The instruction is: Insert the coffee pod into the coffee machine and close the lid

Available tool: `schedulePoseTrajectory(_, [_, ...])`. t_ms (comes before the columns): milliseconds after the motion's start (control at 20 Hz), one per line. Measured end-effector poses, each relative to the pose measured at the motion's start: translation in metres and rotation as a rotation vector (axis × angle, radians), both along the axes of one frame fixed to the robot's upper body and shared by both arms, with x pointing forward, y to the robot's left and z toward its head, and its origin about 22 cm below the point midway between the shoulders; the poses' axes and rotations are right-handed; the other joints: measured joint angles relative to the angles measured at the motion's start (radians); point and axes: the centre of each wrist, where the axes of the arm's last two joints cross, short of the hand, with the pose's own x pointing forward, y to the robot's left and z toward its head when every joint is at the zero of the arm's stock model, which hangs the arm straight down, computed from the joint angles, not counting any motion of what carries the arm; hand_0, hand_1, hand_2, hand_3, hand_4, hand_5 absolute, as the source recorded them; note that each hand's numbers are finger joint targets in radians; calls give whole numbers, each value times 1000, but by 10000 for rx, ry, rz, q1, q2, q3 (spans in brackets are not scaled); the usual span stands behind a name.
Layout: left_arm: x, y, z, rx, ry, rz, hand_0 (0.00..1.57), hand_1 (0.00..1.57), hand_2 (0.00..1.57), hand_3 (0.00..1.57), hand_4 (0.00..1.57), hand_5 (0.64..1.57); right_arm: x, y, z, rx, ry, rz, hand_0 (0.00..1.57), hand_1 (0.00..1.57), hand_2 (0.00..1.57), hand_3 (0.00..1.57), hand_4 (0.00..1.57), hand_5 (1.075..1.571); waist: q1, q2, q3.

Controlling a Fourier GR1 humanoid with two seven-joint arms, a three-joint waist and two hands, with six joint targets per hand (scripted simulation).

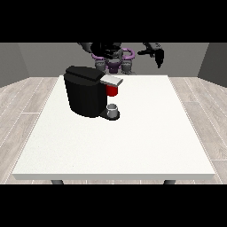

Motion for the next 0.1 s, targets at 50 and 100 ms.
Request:
schedulePoseTrajectory(50, [0,2,-2,13,61,175,0,0,0,0,192,1571,-8,0,-10,224,114,30,0,0,0,0,251,1571,-154,-80,-1])
schedulePoseTrajectory(100, [-4,4,-5,17,249,244,0,0,0,0,192,1571,-15,-3,-22,389,350,-99,0,0,0,0,157,1571,-222,-268,0])
